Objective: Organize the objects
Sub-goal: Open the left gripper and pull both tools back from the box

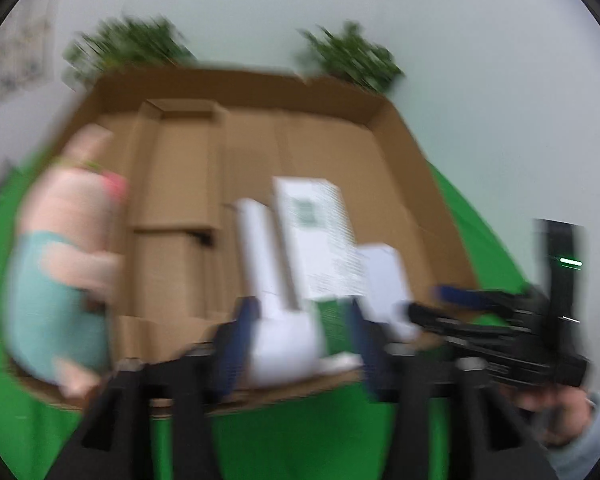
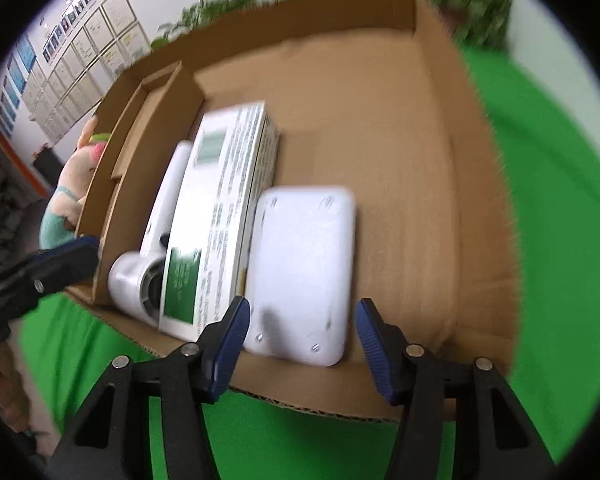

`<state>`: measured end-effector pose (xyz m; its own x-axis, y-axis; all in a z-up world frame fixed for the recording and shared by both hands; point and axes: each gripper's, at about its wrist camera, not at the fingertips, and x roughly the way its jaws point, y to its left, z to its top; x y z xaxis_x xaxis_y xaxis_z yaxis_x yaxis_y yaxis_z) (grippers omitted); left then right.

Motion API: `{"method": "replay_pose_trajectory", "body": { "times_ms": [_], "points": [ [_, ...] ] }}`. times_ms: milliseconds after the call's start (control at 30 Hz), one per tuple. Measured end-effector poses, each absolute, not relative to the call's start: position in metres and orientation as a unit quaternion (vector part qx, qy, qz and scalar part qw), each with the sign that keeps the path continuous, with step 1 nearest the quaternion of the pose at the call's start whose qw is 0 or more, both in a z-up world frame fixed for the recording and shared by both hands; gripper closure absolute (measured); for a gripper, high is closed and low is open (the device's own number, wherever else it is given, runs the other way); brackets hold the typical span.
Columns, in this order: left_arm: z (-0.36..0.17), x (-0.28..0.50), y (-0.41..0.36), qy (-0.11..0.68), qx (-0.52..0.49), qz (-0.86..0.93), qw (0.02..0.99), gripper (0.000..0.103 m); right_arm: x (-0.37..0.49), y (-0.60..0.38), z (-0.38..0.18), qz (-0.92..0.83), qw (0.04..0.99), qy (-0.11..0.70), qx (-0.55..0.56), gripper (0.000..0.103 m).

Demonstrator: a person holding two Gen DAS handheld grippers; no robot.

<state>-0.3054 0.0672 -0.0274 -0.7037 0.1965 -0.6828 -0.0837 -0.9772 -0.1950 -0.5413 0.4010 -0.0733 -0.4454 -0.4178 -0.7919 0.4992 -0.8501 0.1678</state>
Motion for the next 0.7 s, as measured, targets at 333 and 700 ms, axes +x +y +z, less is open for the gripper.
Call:
{"method": "replay_pose_trajectory", "body": {
  "times_ms": [333,700],
  "points": [
    [-0.039,-0.258,0.034,0.002,-0.262,0.962,-0.081,0.000,-0.449,0.387,-0.040,-0.948,0.227,0.041,0.220,0.001],
    [-0.083,-0.275,0.047,0.030,-0.254,0.960,-0.112,0.000,-0.453,0.373,-0.071,-0.950,0.183,0.046,0.250,0.001]
  ]
}}
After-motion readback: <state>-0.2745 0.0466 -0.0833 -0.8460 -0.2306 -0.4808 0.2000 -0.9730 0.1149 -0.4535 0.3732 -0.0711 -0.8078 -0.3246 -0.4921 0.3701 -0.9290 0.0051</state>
